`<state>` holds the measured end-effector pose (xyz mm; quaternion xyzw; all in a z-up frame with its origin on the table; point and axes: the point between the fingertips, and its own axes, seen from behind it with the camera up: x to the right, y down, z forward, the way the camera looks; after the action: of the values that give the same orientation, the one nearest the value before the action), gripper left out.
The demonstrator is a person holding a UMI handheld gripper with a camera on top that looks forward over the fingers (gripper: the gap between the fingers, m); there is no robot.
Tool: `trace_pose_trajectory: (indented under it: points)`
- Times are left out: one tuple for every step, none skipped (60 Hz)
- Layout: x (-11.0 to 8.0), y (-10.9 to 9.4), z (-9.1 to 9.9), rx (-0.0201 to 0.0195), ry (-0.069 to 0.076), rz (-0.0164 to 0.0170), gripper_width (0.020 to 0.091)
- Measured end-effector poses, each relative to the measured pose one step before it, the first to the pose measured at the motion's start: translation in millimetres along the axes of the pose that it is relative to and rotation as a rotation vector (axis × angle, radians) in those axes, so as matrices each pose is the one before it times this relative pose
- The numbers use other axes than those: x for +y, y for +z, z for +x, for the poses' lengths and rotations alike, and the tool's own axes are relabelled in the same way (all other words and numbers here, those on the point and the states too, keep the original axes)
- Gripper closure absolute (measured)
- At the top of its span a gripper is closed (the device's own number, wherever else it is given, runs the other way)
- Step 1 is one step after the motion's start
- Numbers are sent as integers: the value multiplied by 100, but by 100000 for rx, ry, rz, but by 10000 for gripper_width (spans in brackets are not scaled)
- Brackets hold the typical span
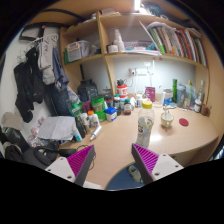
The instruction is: Pour water
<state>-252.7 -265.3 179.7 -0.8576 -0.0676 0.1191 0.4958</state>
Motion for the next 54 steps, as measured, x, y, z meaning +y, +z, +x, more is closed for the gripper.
trace_pose_trajectory:
  points:
    - [6,-14,-13,-77,-67,-48,279]
    - [2,21,-14,-97,-209,21,281]
    - [19,36,-20,-110,-330,-33,281]
    - [61,77,3,-21,-410,-85,279]
    - [58,92,30,78,-372,-146,279]
    - [46,93,36,139,-289,-191,280]
    - [60,81,38,109,-174,-192,280]
    - [49,131,-81,-13,-34,-34,280]
    - [31,124,-82,-176,25,56,252]
    - [-39,-143,-27,-139,-163,-257,252]
    - [23,130,-100,-144,4,-16,280]
    - [18,88,-8,-42,1,-24,280]
    - [-10,102,35,146,-62,-42,279]
    - [-6,93,57,216,-76,-41,279]
    - [-10,91,77,215,-80,16,279]
    - [7,97,74,205,-90,152,278]
    - [16,107,114,218,-85,128,278]
    - [40,77,94,154,-85,70,280]
    - [29,84,136,104,-104,-31,279]
    - [35,66,160,73,-13,-37,279]
    - [31,89,183,84,-5,89,280]
    - [18,85,211,136,32,179,278]
    - [2,119,244,127,-21,271,278]
    - [-16,119,343,169,-143,312,277]
    - [3,148,413,332,-213,364,277]
    - [17,189,465,533,-225,297,253]
    - [63,218,514,653,-139,237,279]
    - [107,213,541,748,-40,151,278]
    - [93,239,554,757,134,224,279]
    - [34,273,532,615,361,437,279]
    - [19,291,486,447,492,594,280]
    - [3,316,441,247,565,785,281]
    - [8,377,441,211,494,803,280]
    - [55,392,456,82,318,665,282]
    - [66,436,420,49,217,588,282]
    - [43,474,416,58,36,760,280]
    - [18,488,398,-50,-196,841,281]
    - [41,481,400,-122,-372,830,281]
    - [52,423,565,-393,-521,748,284]
    - [-3,552,291,395,-589,1188,284]
    - [-62,425,574,-273,-521,1106,284]
    - [-63,484,457,147,-598,1318,283]
    - [-41,576,294,459,-598,1530,283]
    - [-30,503,537,-351,-593,1248,284]
    - [9,551,378,-24,-743,1348,283]
    - [32,551,408,86,-806,1267,285]
    - [50,545,444,198,-752,1137,283]
    - [58,559,391,182,-663,1020,287]
    - [82,576,371,200,-620,886,288]
    - [66,560,385,293,-491,884,285]
    - [32,567,339,210,-354,879,286]
    - [37,568,244,-99,-235,999,287]
    - [50,567,190,-428,-131,1005,286]
    - [101,572,152,-512,-54,824,287]
